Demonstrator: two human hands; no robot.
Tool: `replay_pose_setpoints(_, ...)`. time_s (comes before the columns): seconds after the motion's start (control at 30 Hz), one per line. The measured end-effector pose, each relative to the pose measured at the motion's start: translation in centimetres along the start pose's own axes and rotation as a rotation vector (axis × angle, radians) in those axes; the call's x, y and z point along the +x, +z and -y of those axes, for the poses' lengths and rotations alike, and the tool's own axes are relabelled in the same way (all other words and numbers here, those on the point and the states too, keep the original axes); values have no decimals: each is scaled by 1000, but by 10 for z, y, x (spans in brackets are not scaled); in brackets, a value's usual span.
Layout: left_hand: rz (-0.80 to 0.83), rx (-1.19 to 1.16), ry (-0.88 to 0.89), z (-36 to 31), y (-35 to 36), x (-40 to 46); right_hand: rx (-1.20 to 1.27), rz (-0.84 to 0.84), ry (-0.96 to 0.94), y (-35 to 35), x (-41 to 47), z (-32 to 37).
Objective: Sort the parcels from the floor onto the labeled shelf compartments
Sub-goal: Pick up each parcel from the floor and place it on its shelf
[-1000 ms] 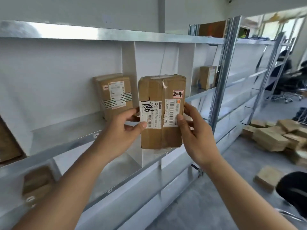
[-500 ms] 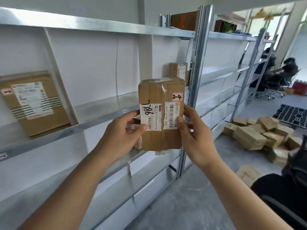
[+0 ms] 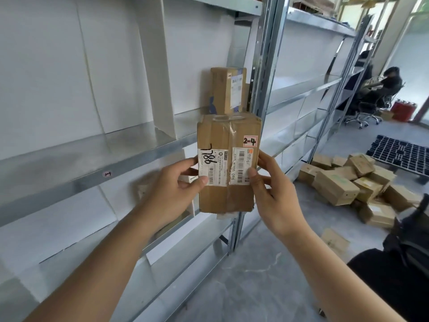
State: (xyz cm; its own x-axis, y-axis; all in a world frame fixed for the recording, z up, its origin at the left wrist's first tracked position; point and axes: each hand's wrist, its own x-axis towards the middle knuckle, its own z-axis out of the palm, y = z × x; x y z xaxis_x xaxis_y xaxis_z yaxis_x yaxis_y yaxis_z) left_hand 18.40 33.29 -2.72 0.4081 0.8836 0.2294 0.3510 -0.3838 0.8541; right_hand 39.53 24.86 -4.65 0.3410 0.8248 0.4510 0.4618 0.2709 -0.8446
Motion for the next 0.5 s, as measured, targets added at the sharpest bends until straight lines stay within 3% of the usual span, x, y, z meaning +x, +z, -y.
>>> replay_pose_setpoints(0.23,58,23,-45,20,50,98,30,-4,70,-17,74,-71)
replay_pose_setpoints(0.5,26,9,-167,38,131,175,97,104,125,-49,152,-175)
